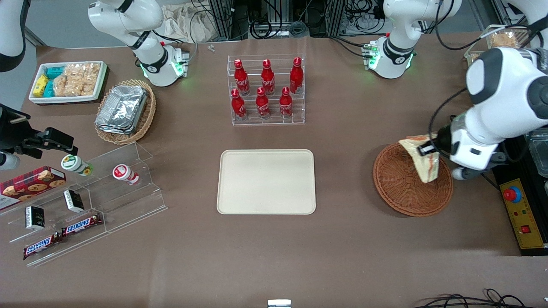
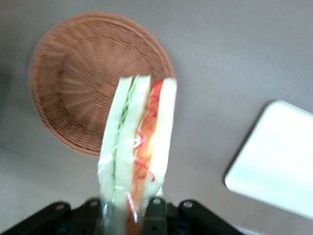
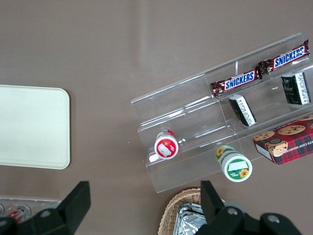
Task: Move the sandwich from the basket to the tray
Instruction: 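Carry the sandwich with the left gripper over the cream tray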
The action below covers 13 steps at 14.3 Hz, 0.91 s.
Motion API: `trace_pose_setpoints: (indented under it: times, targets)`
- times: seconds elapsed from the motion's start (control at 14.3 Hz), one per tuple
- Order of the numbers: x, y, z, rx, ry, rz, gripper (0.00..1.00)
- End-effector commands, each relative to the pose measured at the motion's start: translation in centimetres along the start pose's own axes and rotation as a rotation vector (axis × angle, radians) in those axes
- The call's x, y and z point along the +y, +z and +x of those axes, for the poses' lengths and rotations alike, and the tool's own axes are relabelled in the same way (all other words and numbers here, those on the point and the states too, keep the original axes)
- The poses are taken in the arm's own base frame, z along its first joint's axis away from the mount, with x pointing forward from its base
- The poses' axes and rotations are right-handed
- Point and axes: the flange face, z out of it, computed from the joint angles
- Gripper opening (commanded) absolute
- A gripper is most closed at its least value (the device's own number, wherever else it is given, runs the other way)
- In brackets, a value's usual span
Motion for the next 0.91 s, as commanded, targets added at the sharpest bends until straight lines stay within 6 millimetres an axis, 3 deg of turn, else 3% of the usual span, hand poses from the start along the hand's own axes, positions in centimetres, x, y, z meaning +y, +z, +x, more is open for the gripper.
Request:
trace_pose_setpoints:
  times: [0.0, 0.28, 0.42, 0.63, 0.77, 0.84]
  targets:
    - [8.6, 2.6, -2.9, -0.011, 0.106, -0.012, 0.0]
    - [18.2, 7.7, -5.8, 0.056, 0.227, -0.065, 0.0]
    - [22.8, 12.4, -8.3, 0.052, 0.259, -0.015, 0.0]
    - [25.6, 17.3, -8.5, 0.112, 0.261, 0.086, 0.0]
    - [27.3, 19.4, -9.1, 0.134, 0.278, 0.05, 0.0]
    - [27.6, 21.4, -9.1, 0.125, 0.274, 0.041, 0.0]
